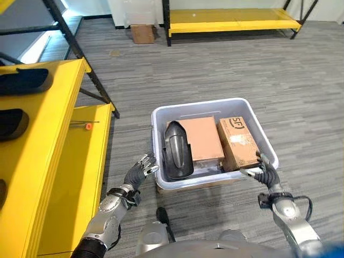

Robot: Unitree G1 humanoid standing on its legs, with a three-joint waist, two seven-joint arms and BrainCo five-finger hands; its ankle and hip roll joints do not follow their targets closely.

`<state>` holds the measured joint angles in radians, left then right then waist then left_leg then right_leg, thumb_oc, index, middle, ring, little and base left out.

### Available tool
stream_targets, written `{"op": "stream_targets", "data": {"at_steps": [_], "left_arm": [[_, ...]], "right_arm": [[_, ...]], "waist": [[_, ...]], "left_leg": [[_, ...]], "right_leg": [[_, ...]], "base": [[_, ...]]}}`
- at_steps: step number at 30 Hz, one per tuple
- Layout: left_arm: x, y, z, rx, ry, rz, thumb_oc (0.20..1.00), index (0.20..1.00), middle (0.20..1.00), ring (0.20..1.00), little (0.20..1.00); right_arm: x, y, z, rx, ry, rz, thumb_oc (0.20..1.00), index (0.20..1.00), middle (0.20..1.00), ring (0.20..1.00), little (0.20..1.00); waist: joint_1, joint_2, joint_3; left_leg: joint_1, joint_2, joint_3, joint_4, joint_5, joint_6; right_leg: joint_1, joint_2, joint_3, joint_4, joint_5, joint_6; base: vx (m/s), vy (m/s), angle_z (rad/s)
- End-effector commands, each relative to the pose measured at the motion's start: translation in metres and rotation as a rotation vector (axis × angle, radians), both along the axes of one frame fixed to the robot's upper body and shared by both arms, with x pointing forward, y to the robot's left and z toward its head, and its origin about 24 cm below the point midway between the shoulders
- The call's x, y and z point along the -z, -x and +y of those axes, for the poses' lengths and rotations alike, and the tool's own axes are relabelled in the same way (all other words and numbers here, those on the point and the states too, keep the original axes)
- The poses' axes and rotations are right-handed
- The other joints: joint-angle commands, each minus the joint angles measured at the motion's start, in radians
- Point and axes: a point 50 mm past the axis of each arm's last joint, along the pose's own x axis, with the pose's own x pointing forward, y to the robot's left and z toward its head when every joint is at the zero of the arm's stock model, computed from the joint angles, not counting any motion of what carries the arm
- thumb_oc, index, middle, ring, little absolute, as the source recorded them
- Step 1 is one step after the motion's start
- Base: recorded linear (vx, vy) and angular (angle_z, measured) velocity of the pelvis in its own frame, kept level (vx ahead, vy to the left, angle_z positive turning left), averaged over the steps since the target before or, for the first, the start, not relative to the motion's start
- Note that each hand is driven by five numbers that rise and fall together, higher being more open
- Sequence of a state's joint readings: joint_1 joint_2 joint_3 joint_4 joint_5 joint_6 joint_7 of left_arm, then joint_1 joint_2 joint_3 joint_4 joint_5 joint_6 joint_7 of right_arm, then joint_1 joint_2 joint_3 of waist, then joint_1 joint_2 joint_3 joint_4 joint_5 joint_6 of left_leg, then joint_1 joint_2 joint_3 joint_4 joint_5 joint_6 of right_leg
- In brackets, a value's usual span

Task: Move parts from the plastic box to the shelf.

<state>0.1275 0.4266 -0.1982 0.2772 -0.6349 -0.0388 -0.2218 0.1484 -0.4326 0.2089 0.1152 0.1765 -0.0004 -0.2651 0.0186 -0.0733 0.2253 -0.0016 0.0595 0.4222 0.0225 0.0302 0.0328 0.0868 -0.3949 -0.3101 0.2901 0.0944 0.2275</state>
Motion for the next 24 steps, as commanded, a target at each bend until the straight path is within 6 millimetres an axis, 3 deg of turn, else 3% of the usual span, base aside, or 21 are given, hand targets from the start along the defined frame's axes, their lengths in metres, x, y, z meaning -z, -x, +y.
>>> {"op": "stream_targets", "data": {"at_steps": [1, 3, 4, 7, 10, 16, 24], "left_arm": [[-0.016, -0.006, -0.007, 0.01, -0.01, -0.108, 1.0, 1.0, 1.0, 1.0, 1.0], [-0.018, -0.009, -0.007, 0.007, -0.025, -0.111, 1.0, 1.0, 1.0, 1.0, 1.0], [-0.019, -0.012, -0.007, -0.03, -0.039, -0.11, 1.0, 1.0, 1.0, 1.0, 1.0], [-0.023, -0.014, -0.007, -0.026, -0.028, -0.136, 1.0, 1.0, 1.0, 1.0, 1.0], [-0.032, -0.019, -0.012, 0.032, 0.001, -0.197, 1.0, 1.0, 1.0, 1.0, 1.0], [-0.039, -0.024, -0.009, -0.081, 0.016, -0.217, 1.0, 1.0, 1.0, 1.0, 1.0], [-0.044, -0.037, -0.013, -0.141, -0.007, -0.244, 1.0, 1.0, 1.0, 1.0, 1.0]], "right_arm": [[-0.017, -0.011, -0.007, 0.02, 0.012, -0.086, 1.0, 1.0, 1.0, 1.0, 1.0], [-0.015, -0.01, -0.005, 0.006, 0.014, -0.091, 1.0, 1.0, 1.0, 1.0, 1.0], [-0.014, -0.008, -0.004, -0.002, 0.004, -0.089, 1.0, 1.0, 1.0, 1.0, 1.0], [-0.014, -0.004, -0.001, -0.012, 0.015, -0.106, 1.0, 1.0, 1.0, 1.0, 1.0], [-0.019, -0.004, -0.004, -0.037, 0.072, -0.144, 1.0, 1.0, 1.0, 1.0, 1.0], [-0.022, -0.009, -0.012, -0.067, 0.122, -0.112, 1.0, 1.0, 1.0, 1.0, 1.0], [-0.023, -0.014, -0.013, -0.08, 0.124, -0.101, 1.0, 1.0, 1.0, 1.0, 1.0]], "waist": [[-0.014, 0.032, 0.009], [-0.023, 0.026, 0.011], [-0.026, 0.009, 0.012], [-0.035, -0.003, 0.018], [-0.041, 0.002, 0.013], [-0.037, 0.001, -0.004], [-0.053, -0.001, 0.008]], "left_leg": [[0.048, 0.035, -0.024, 0.009, -0.073, -0.014], [0.057, 0.035, -0.026, 0.009, -0.08, -0.021], [0.059, 0.045, -0.011, 0.018, -0.089, -0.034], [0.07, 0.061, -0.001, 0.025, -0.115, -0.041], [0.059, 0.1, 0.01, 0.032, -0.091, -0.066], [0.087, 0.155, 0.047, 0.04, -0.066, -0.103], [0.068, 0.197, 0.05, 0.039, -0.041, -0.143]], "right_leg": [[-0.126, 0.152, -0.013, 0.108, -0.138, -0.029], [-0.136, 0.145, -0.007, 0.035, -0.1, -0.024], [-0.148, 0.09, -0.016, -0.079, 0.005, -0.003], [-0.171, 0.061, 0.005, -0.113, 0.064, 0.02], [-0.123, 0.093, -0.011, -0.186, -0.004, 0.015], [-0.059, 0.121, -0.071, -0.22, -0.052, -0.019], [-0.063, 0.161, -0.072, -0.248, -0.064, -0.049]], "base": [[0.09, 0.072, 0.03], [0.1, -0.13, 0.13], [0.1, -0.218, 0.29], [0.07, -0.18, 0.01], [0.07, -0.156, -0.01], [0.14, -0.109, -0.24], [0.11, -0.099, -0.2]]}}
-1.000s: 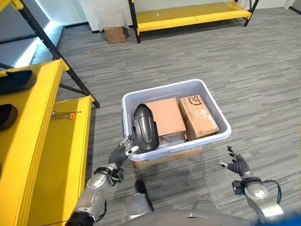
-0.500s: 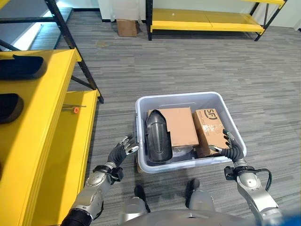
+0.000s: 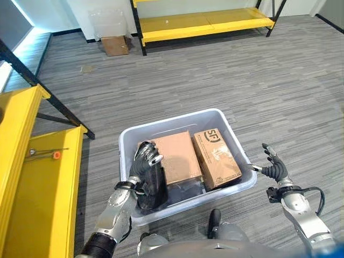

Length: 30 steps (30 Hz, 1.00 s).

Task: Move parts from the plastic box to the shelf.

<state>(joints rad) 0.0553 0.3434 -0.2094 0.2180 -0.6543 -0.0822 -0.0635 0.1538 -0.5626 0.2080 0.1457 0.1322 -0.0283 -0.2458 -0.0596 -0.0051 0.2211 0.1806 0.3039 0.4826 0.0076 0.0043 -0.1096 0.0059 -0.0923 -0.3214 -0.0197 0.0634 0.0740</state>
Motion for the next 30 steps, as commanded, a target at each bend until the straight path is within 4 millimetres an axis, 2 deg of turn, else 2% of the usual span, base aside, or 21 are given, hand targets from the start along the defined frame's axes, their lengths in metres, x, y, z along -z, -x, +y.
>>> {"op": "stream_targets", "data": {"at_steps": [1, 7, 9, 14, 20, 23, 28, 30], "left_arm": [[-0.027, -0.02, 0.016, -0.108, -0.061, -0.125, 1.0, 1.0, 1.0, 1.0, 1.0], [-0.041, -0.048, 0.024, -0.256, -0.116, -0.163, 1.0, 1.0, 1.0, 1.0, 1.0], [-0.044, -0.058, 0.031, -0.4, -0.134, -0.152, 1.0, 1.0, 1.0, 1.0, 1.0], [-0.053, -0.064, 0.046, -0.66, -0.219, -0.173, 1.0, 1.0, 1.0, 1.0, 1.0], [-0.05, -0.066, 0.044, -0.689, -0.299, -0.14, 1.0, 1.0, 1.0, 1.0, 1.0], [-0.045, -0.068, 0.041, -0.693, -0.27, -0.096, 1.0, 1.0, 1.0, 1.0, 1.0], [-0.027, -0.076, 0.03, -0.695, -0.244, 0.045, 1.0, 1.0, 1.0, 1.0, 1.0], [-0.026, -0.079, 0.028, -0.665, -0.275, 0.047, 1.0, 1.0, 1.0, 1.0, 1.0]], "right_arm": [[-0.021, -0.023, 0.019, -0.051, -0.033, -0.124, 1.0, 1.0, 1.0, 1.0, 1.0], [-0.032, -0.039, 0.023, -0.062, -0.028, -0.174, 1.0, 1.0, 1.0, 1.0, 1.0], [-0.036, -0.044, 0.026, -0.069, -0.029, -0.194, 1.0, 1.0, 1.0, 1.0, 1.0], [-0.038, -0.046, 0.031, -0.064, -0.055, -0.215, 1.0, 1.0, 1.0, 1.0, 1.0], [-0.041, -0.047, 0.033, -0.041, -0.056, -0.232, 1.0, 1.0, 1.0, 1.0, 1.0], [-0.044, -0.049, 0.034, -0.053, -0.059, -0.236, 1.0, 1.0, 1.0, 1.0, 1.0], [-0.049, -0.054, 0.034, -0.032, -0.064, -0.242, 1.0, 1.0, 1.0, 1.0, 1.0], [-0.049, -0.054, 0.034, -0.045, -0.059, -0.242, 1.0, 1.0, 1.0, 1.0, 1.0]], "waist": [[0.012, -0.067, 0.033], [-0.019, -0.079, 0.095], [-0.032, -0.091, 0.125], [-0.035, -0.131, 0.177], [-0.028, -0.17, 0.238], [-0.03, -0.181, 0.258], [-0.048, -0.21, 0.298], [-0.058, -0.213, 0.298]], "left_leg": [[-0.129, -0.038, -0.002, 0.055, -0.009, -0.008], [-0.193, -0.011, 0.007, 0.078, -0.001, -0.023], [-0.221, 0.002, 0.011, 0.093, -0.001, -0.031], [-0.282, 0.035, 0.007, 0.125, 0.004, -0.051], [-0.341, 0.071, -0.006, 0.154, 0.009, -0.071], [-0.356, 0.081, -0.005, 0.161, 0.01, -0.08], [-0.392, 0.105, 0.002, 0.175, 0.017, -0.098], [-0.399, 0.109, 0.008, 0.175, 0.02, -0.101]], "right_leg": [[-0.008, -0.137, -0.052, 0.066, -0.033, 0.103], [-0.09, -0.128, -0.03, 0.082, -0.025, 0.104], [-0.123, -0.123, -0.022, 0.085, -0.02, 0.107], [-0.163, -0.109, -0.024, 0.089, -0.018, 0.108], [-0.2, -0.098, -0.036, 0.096, -0.016, 0.106], [-0.208, -0.091, -0.037, 0.093, -0.018, 0.104], [-0.24, -0.077, -0.041, 0.087, -0.012, 0.105], [-0.249, -0.075, -0.039, 0.083, -0.011, 0.104]], "base": [[-0.04, -0.017, -0.11], [-0.07, -0.029, -0.12], [-0.08, -0.049, -0.07], [-0.05, -0.094, -0.07], [-0.06, -0.085, 0.0], [-0.03, -0.036, 0.1], [-0.04, -0.086, 0.03], [-0.02, -0.017, -0.02]]}}
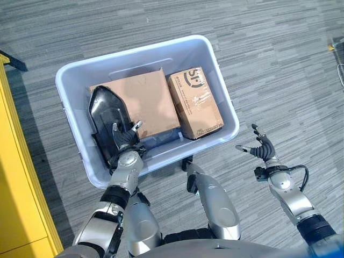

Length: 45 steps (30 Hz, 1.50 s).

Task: Move parts from the plastic box to the shelf.

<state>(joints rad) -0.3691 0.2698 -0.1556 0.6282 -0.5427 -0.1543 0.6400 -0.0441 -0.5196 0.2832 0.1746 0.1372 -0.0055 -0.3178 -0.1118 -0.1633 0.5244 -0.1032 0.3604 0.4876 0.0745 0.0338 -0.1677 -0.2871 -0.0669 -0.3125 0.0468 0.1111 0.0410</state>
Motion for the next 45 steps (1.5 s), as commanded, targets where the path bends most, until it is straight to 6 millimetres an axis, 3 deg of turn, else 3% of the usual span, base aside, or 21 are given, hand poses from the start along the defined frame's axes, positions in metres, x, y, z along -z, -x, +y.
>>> {"op": "stream_targets", "data": {"at_steps": [1, 10, 14, 18, 21, 28, 36, 39, 41, 45], "left_arm": [[-0.002, -0.005, 0.0, 0.054, -0.043, 0.013, 1.0, 1.0, 1.0, 1.0, 1.0], [-0.001, -0.021, -0.007, 0.057, 0.071, 0.059, 1.0, 1.0, 1.0, 1.0, 1.0], [-0.006, -0.03, -0.013, 0.145, 0.026, 0.07, 1.0, 1.0, 1.0, 1.0, 1.0], [-0.013, -0.039, -0.034, 0.351, -0.015, 0.035, 1.0, 1.0, 1.0, 1.0, 1.0], [-0.035, -0.042, -0.058, 0.508, -0.16, -0.104, 1.0, 1.0, 1.0, 1.0, 1.0], [-0.074, -0.049, -0.081, 0.698, -0.455, -0.247, 1.0, 1.0, 1.0, 1.0, 1.0], [-0.088, -0.047, -0.067, 0.531, -0.691, -0.307, 1.0, 1.0, 1.0, 1.0, 1.0], [-0.134, -0.034, -0.043, 0.189, -0.72, -0.63, 1.0, 1.0, 1.0, 1.0, 1.0], [-0.149, -0.024, -0.033, 0.063, -0.662, -0.746, 1.0, 1.0, 1.0, 1.0, 1.0], [-0.153, -0.004, -0.022, -0.118, -0.556, -0.86, 1.0, 1.0, 1.0, 1.0, 1.0]], "right_arm": [[-0.025, -0.009, 0.005, -0.021, -0.035, -0.105, 1.0, 1.0, 1.0, 1.0, 1.0], [-0.03, -0.016, 0.01, -0.038, -0.039, -0.115, 1.0, 1.0, 1.0, 1.0, 1.0], [-0.032, -0.018, 0.007, 0.005, -0.036, -0.113, 1.0, 1.0, 1.0, 1.0, 1.0], [-0.033, -0.018, 0.006, -0.024, -0.031, -0.091, 1.0, 1.0, 1.0, 1.0, 1.0], [-0.034, -0.017, 0.01, -0.046, -0.038, -0.087, 1.0, 1.0, 1.0, 1.0, 1.0], [-0.037, -0.018, 0.008, -0.077, -0.014, -0.083, 1.0, 1.0, 1.0, 1.0, 1.0], [-0.033, -0.016, 0.006, -0.081, -0.012, -0.072, 1.0, 1.0, 1.0, 1.0, 1.0], [-0.028, -0.011, 0.006, -0.064, -0.016, -0.069, 1.0, 1.0, 1.0, 1.0, 1.0], [-0.022, -0.006, 0.007, -0.044, -0.027, -0.065, 1.0, 1.0, 1.0, 1.0, 1.0], [-0.013, -0.001, 0.009, -0.012, -0.06, -0.059, 1.0, 1.0, 1.0, 1.0, 1.0]], "waist": [[-0.009, -0.057, -0.005], [-0.052, -0.078, -0.004], [-0.072, -0.088, -0.004], [-0.099, -0.086, -0.004], [-0.109, -0.078, -0.004], [-0.125, -0.047, -0.004], [-0.122, -0.04, -0.004], [-0.101, -0.031, -0.004], [-0.086, -0.026, -0.004], [-0.052, -0.031, -0.004]], "left_leg": [[-0.118, 0.053, 0.005, 0.107, -0.008, -0.044], [-0.176, 0.075, 0.02, 0.114, 0.005, -0.065], [-0.204, 0.083, 0.028, 0.117, 0.013, -0.072], [-0.216, 0.08, 0.051, 0.109, 0.022, -0.073], [-0.207, 0.066, 0.062, 0.105, 0.017, -0.065], [-0.178, 0.055, 0.086, 0.111, 0.01, -0.057], [-0.169, 0.055, 0.088, 0.132, -0.005, -0.053], [-0.167, 0.048, 0.077, 0.132, -0.013, -0.051], [-0.166, 0.044, 0.066, 0.129, -0.017, -0.051], [-0.173, 0.045, 0.036, 0.129, -0.023, -0.052]], "right_leg": [[0.04, -0.1, -0.047, 0.015, -0.057, 0.137], [-0.027, -0.098, -0.04, 0.004, -0.042, 0.137], [-0.063, -0.098, -0.041, 0.013, -0.036, 0.136], [-0.093, -0.099, -0.038, 0.02, -0.031, 0.131], [-0.094, -0.093, -0.025, 0.016, -0.031, 0.129], [-0.079, -0.094, -0.005, 0.023, -0.045, 0.124], [-0.072, -0.093, 0.0, 0.043, -0.063, 0.118], [-0.064, -0.099, -0.004, 0.048, -0.074, 0.114], [-0.057, -0.101, -0.01, 0.047, -0.078, 0.114], [-0.042, -0.1, -0.03, 0.05, -0.087, 0.116]], "base": [[0.0, 0.0, 0.0], [-0.01, -0.031, -0.05], [-0.01, -0.028, 0.0], [-0.02, 0.029, 0.02], [0.01, 0.042, -0.02], [0.04, 0.098, -0.2], [0.03, 0.009, 0.01], [0.03, -0.022, -0.04], [0.02, -0.077, -0.01], [0.01, -0.115, 0.07]]}}
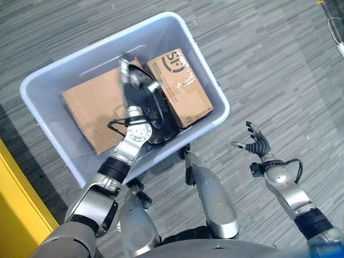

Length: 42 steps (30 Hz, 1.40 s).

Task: Move parts from the plastic box to the shelf.

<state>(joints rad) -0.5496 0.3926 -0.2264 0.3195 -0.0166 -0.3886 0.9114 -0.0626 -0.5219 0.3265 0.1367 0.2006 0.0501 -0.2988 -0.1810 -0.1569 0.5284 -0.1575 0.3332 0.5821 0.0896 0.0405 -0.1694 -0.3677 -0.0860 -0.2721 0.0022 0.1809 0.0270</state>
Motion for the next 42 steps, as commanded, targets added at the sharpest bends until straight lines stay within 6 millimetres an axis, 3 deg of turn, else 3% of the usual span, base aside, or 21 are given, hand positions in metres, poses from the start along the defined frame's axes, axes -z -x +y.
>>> {"op": "stream_targets", "data": {"at_steps": [1, 6, 10, 11, 12, 15, 29, 32, 38, 42], "left_arm": [[0.003, 0.016, 0.007, -0.082, 0.005, -0.123, 1.0, 1.0, 1.0, 1.0, 1.0], [0.02, 0.028, 0.006, -0.15, 0.045, -0.115, 1.0, 1.0, 1.0, 1.0, 1.0], [0.072, 0.018, 0.011, -0.021, 0.245, 0.299, 1.0, 1.0, 1.0, 1.0, 1.0], [0.101, 0.018, -0.003, 0.139, 0.229, 0.466, 1.0, 1.0, 1.0, 1.0, 1.0], [0.115, 0.023, -0.008, 0.15, 0.244, 0.513, 1.0, 1.0, 1.0, 1.0, 1.0], [0.13, 0.026, -0.007, 0.119, 0.235, 0.581, 1.0, 1.0, 1.0, 1.0, 1.0], [0.144, 0.012, -0.014, 0.092, 0.215, 0.738, 1.0, 1.0, 1.0, 1.0, 1.0], [0.14, 0.007, -0.008, -0.039, 0.207, 0.725, 1.0, 1.0, 1.0, 1.0, 1.0], [0.136, -0.003, -0.002, -0.073, 0.237, 0.759, 1.0, 1.0, 1.0, 1.0, 1.0], [0.139, -0.008, 0.011, -0.219, 0.248, 0.877, 1.0, 1.0, 1.0, 1.0, 1.0]], "right_arm": [[-0.011, 0.002, -0.003, 0.04, -0.015, -0.098, 1.0, 1.0, 1.0, 1.0, 1.0], [-0.004, 0.008, 0.002, 0.049, -0.05, -0.08, 1.0, 1.0, 1.0, 1.0, 1.0], [-0.002, 0.007, 0.006, 0.044, -0.095, -0.065, 1.0, 1.0, 1.0, 1.0, 1.0], [-0.004, 0.007, 0.01, 0.034, -0.114, -0.061, 1.0, 1.0, 1.0, 1.0, 1.0], [-0.006, 0.006, 0.009, 0.026, -0.12, -0.058, 1.0, 1.0, 1.0, 1.0, 1.0], [-0.01, 0.005, 0.011, 0.001, -0.13, -0.073, 1.0, 1.0, 1.0, 1.0, 1.0], [-0.014, -0.005, 0.017, -0.004, -0.132, -0.077, 1.0, 1.0, 1.0, 1.0, 1.0], [-0.013, -0.007, 0.02, -0.011, -0.121, -0.068, 1.0, 1.0, 1.0, 1.0, 1.0], [-0.013, -0.01, 0.021, -0.015, -0.122, -0.065, 1.0, 1.0, 1.0, 1.0, 1.0], [-0.013, -0.013, 0.026, -0.028, -0.13, -0.047, 1.0, 1.0, 1.0, 1.0, 1.0]], "waist": [[0.024, -0.041, -0.008], [0.053, -0.061, -0.008], [0.077, -0.073, -0.008], [0.079, -0.083, -0.008], [0.076, -0.081, -0.008], [0.072, -0.077, -0.008], [0.047, -0.08, -0.008], [0.029, -0.084, -0.008], [0.017, -0.09, -0.008], [0.006, -0.102, -0.008]], "left_leg": [[-0.121, 0.075, -0.066, 0.115, -0.03, -0.052], [-0.129, 0.086, -0.095, 0.119, -0.031, -0.056], [-0.143, 0.093, -0.118, 0.127, -0.027, -0.055], [-0.157, 0.102, -0.121, 0.133, -0.02, -0.057], [-0.161, 0.104, -0.121, 0.13, -0.015, -0.056], [-0.161, 0.099, -0.119, 0.126, -0.012, -0.053], [-0.184, 0.114, -0.111, 0.152, -0.008, -0.058], [-0.188, 0.119, -0.1, 0.151, -0.002, -0.064], [-0.197, 0.13, -0.099, 0.157, 0.0, -0.068], [-0.219, 0.143, -0.109, 0.169, 0.008, -0.073]], "right_leg": [[0.044, -0.079, -0.075, 0.095, -0.159, 0.129], [0.062, -0.07, -0.093, 0.103, -0.172, 0.123], [0.068, -0.063, -0.11, 0.12, -0.182, 0.119], [0.059, -0.06, -0.119, 0.132, -0.183, 0.116], [0.051, -0.056, -0.116, 0.141, -0.186, 0.112], [0.043, -0.053, -0.111, 0.15, -0.191, 0.109], [0.012, -0.043, -0.1, 0.152, -0.184, 0.105], [-0.003, -0.037, -0.088, 0.151, -0.183, 0.104], [-0.015, -0.037, -0.087, 0.152, -0.18, 0.103], [-0.04, -0.034, -0.082, 0.187, -0.19, 0.1]], "base": [[0.0, -0.13, 0.24], [0.01, -0.111, 0.22], [0.01, -0.123, 0.08], [0.0, -0.128, 0.04], [-0.01, -0.078, 0.02], [0.0, 0.0, 0.0], [0.0, -0.018, -0.01], [-0.02, -0.007, -0.09], [0.0, -0.035, -0.05], [0.0, -0.064, -0.02]]}}
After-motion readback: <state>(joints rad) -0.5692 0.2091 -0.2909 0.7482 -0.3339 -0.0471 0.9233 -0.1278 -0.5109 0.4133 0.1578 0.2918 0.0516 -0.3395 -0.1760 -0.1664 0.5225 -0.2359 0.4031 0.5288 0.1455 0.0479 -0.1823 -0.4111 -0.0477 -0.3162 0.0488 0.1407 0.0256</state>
